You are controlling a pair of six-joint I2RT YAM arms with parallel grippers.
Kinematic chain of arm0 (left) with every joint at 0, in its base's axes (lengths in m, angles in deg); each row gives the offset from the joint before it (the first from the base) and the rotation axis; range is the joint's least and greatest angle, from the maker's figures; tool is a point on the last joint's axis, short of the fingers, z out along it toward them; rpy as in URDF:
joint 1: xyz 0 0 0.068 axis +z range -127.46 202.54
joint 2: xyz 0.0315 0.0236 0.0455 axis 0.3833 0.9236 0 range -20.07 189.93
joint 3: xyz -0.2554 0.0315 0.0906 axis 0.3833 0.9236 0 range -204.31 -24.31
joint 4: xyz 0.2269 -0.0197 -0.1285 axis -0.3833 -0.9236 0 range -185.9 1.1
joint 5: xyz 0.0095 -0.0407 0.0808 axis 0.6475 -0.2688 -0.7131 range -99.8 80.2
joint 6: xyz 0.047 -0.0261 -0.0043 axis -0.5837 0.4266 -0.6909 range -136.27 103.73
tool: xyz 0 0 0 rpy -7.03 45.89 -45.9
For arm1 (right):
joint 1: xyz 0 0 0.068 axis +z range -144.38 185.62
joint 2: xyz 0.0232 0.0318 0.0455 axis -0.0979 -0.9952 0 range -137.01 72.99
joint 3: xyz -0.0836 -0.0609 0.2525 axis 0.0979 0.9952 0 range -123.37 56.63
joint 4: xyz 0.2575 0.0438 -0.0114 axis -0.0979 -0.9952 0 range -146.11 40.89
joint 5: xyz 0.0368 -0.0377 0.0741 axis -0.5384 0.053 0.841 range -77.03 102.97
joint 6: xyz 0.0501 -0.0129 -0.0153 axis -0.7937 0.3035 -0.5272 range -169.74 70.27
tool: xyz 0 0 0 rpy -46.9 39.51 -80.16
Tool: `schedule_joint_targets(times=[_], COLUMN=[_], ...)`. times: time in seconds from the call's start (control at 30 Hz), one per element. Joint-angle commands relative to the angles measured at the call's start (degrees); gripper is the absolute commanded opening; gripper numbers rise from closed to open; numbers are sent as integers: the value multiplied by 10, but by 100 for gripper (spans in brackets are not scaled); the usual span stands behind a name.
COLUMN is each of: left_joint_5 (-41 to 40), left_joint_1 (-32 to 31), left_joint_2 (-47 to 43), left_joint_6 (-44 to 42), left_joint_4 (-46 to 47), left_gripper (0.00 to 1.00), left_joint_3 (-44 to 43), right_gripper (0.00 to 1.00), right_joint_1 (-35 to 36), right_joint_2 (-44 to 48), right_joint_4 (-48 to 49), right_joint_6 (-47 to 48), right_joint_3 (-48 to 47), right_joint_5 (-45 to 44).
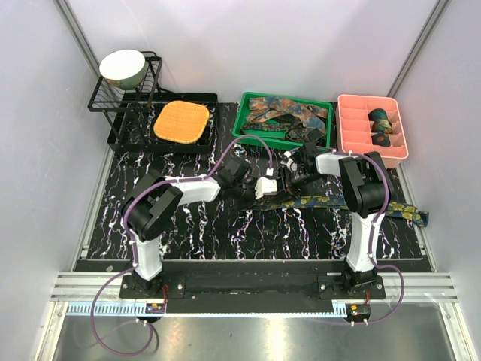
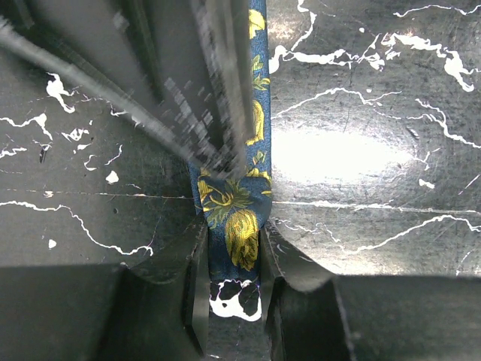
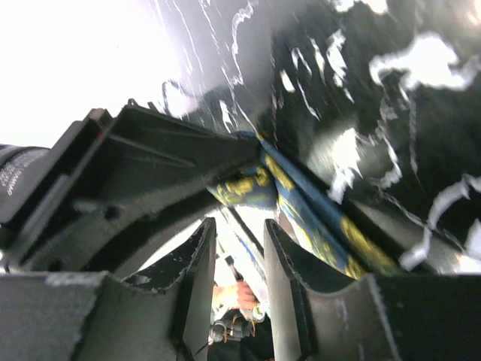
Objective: Roll the ties
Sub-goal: Roll the tie at the center of the board.
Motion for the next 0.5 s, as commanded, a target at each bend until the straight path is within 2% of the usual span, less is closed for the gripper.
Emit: schedule_joint_targets(times=[0.0,0.33,0.47], left_joint_5=[-39,-40,-39], left_joint_1=[-1,0,-1], left_joint_2=[27,34,36], left_joint_6=[-8,-4,7], left_joint_4=[-76,-97,-97], left_gripper=[2,2,2], left_joint_3=[-7,-18,-20], right_gripper=[38,39,33], right_joint_1=[20,45,51], right_joint_2=[11,15,22], right_joint_4=[87,150,149], right_joint_6=[-58,-71,-62], right_joint_3=[11,35,40], right_joint_5=[1,-13,-23])
